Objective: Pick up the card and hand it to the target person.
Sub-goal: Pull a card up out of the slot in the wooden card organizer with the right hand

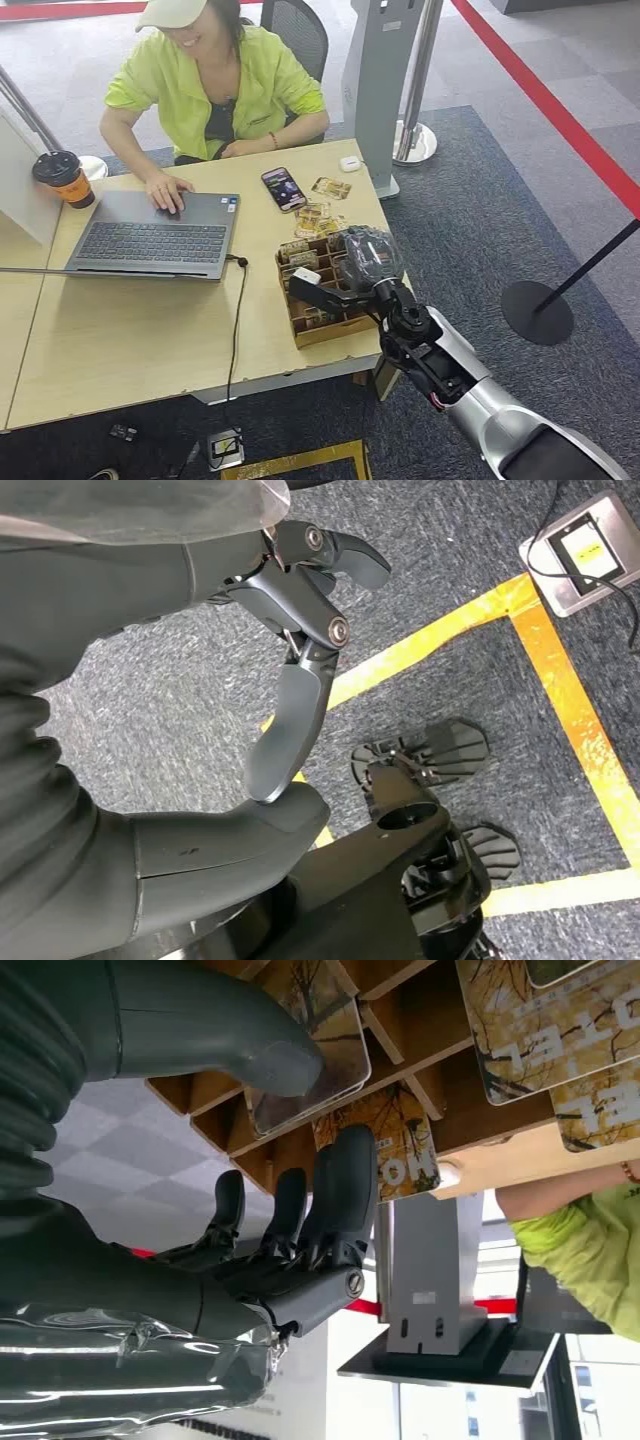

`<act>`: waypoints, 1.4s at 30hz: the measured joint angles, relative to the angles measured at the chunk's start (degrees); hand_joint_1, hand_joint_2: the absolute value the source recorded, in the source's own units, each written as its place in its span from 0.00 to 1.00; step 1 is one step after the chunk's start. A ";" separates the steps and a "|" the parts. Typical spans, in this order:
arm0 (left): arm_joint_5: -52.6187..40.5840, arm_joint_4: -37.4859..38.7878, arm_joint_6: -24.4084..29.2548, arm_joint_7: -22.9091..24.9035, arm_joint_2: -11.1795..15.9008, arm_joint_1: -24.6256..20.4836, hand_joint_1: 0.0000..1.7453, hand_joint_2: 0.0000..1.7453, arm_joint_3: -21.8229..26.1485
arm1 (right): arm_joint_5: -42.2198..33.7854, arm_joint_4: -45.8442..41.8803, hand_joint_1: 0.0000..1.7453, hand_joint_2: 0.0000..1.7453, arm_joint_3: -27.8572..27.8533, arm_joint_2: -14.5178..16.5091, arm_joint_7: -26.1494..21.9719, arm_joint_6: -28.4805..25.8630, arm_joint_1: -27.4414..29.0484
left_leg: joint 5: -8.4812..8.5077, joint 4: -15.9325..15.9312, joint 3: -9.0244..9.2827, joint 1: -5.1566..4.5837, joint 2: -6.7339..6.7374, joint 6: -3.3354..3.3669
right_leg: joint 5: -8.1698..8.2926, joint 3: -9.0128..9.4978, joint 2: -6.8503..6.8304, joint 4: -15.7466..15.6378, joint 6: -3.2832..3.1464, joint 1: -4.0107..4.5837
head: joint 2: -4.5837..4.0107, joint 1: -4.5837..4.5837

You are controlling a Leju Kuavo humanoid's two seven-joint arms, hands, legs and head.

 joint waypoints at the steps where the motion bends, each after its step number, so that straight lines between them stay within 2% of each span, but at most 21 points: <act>1: 0.00 0.00 0.00 0.00 0.00 -0.01 0.00 1.00 0.00 | 0.00 0.00 0.51 1.00 0.00 -0.02 0.01 -0.01 0.01 | 0.00 0.00 -0.01 0.00 0.00 0.00 | 0.00 0.00 0.00 0.00 0.00 0.00 | 0.00 0.00; 5: -0.29 -0.01 -0.21 0.07 0.00 -0.31 0.00 1.00 -0.27 | 0.06 -0.35 0.55 1.00 -0.22 -0.49 0.42 -0.11 0.40 | 0.01 0.01 -0.01 0.01 -0.03 0.00 | 0.00 0.00 -0.04 0.01 -0.01 0.01 | 0.00 0.00; 11: -0.66 0.07 -0.49 0.32 0.05 -0.73 0.00 1.00 -0.61 | 0.19 -1.06 0.50 1.00 -0.40 -1.07 0.86 0.16 0.91 | 0.02 0.01 -0.03 0.02 -0.09 0.00 | 0.00 0.00 -0.09 -0.01 -0.01 0.02 | 0.00 0.00; 20: -0.55 0.08 -0.40 0.26 0.19 -0.66 0.00 1.00 -0.47 | 0.80 -2.14 0.48 1.00 -0.19 -1.11 1.17 0.30 1.09 | 0.01 0.03 -0.03 0.02 -0.09 0.00 | -0.01 -0.01 -0.09 0.00 0.00 0.02 | 0.00 0.00; 27: -0.46 0.07 -0.40 0.09 0.27 -0.54 0.00 1.00 -0.36 | 1.67 -6.02 0.45 1.00 0.10 -2.33 1.67 0.75 2.24 | 0.02 0.02 -0.04 0.02 -0.10 0.00 | -0.01 -0.02 -0.10 0.00 0.00 0.02 | 0.00 0.00; 32: -0.16 -0.01 -0.38 -0.19 0.41 -0.21 0.00 1.00 -0.09 | 3.15 -12.63 0.52 1.00 0.19 -4.20 2.60 1.87 4.18 | 0.01 0.04 -0.06 0.02 -0.13 0.00 | -0.03 -0.03 -0.14 0.01 0.00 0.02 | 0.00 0.00; 36: 0.08 -0.07 -0.27 -0.51 0.50 0.08 0.00 1.00 0.14 | 4.13 -17.96 0.66 1.00 0.19 -5.80 3.23 3.19 6.18 | 0.01 0.05 -0.06 0.02 -0.18 0.01 | -0.04 -0.02 -0.18 0.00 0.01 0.02 | 0.00 0.00; 39: 0.25 -0.11 -0.08 -0.78 0.64 0.34 0.00 1.00 0.30 | 5.04 -22.14 0.68 1.00 -0.06 -7.13 3.84 4.33 8.12 | 0.01 0.05 -0.07 0.02 -0.19 0.01 | -0.04 -0.03 -0.19 0.00 0.01 0.02 | 0.00 0.00; 42: 0.25 -0.12 -0.06 -0.94 0.74 0.52 0.00 1.00 0.30 | 5.82 -25.76 0.65 1.00 -0.50 -8.19 4.39 5.37 9.91 | 0.01 0.05 -0.06 0.02 -0.22 0.01 | -0.05 0.00 -0.25 -0.01 0.01 0.03 | 0.00 0.00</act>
